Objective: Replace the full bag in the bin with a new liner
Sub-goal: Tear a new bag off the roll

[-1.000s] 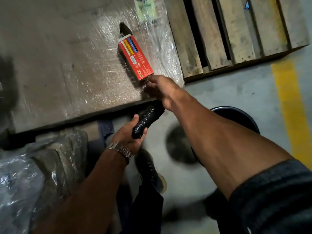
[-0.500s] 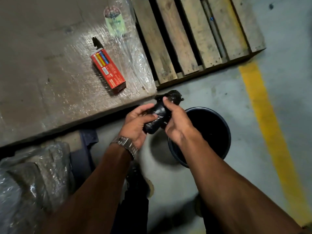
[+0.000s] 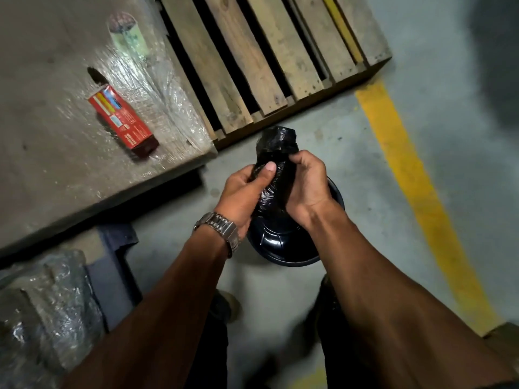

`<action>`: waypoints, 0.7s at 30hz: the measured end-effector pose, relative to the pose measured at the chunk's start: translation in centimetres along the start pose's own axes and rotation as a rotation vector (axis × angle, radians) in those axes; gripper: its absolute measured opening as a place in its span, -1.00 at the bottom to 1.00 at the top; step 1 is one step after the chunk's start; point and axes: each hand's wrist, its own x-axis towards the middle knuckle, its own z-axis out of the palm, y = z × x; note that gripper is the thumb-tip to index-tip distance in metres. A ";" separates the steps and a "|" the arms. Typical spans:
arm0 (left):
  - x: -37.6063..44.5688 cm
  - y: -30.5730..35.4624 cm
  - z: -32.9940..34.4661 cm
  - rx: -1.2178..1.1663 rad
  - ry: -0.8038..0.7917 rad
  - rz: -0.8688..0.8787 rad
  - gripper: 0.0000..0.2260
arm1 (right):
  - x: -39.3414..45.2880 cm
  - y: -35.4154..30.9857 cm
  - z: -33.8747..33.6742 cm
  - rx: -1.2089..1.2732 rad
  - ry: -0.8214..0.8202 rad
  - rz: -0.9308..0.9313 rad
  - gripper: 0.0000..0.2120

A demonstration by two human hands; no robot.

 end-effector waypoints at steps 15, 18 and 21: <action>0.4 -0.6 3.5 0.312 0.124 0.107 -0.51 | -1.8 -1.0 -2.1 0.048 0.004 0.173 -0.56; 0.1 -0.4 3.8 0.307 0.135 0.115 -0.39 | -1.8 -0.7 -1.9 0.009 0.035 0.143 -0.56; 0.0 -0.2 3.5 0.213 0.148 0.103 -0.28 | -2.2 -0.7 -2.0 0.018 0.000 0.144 -0.42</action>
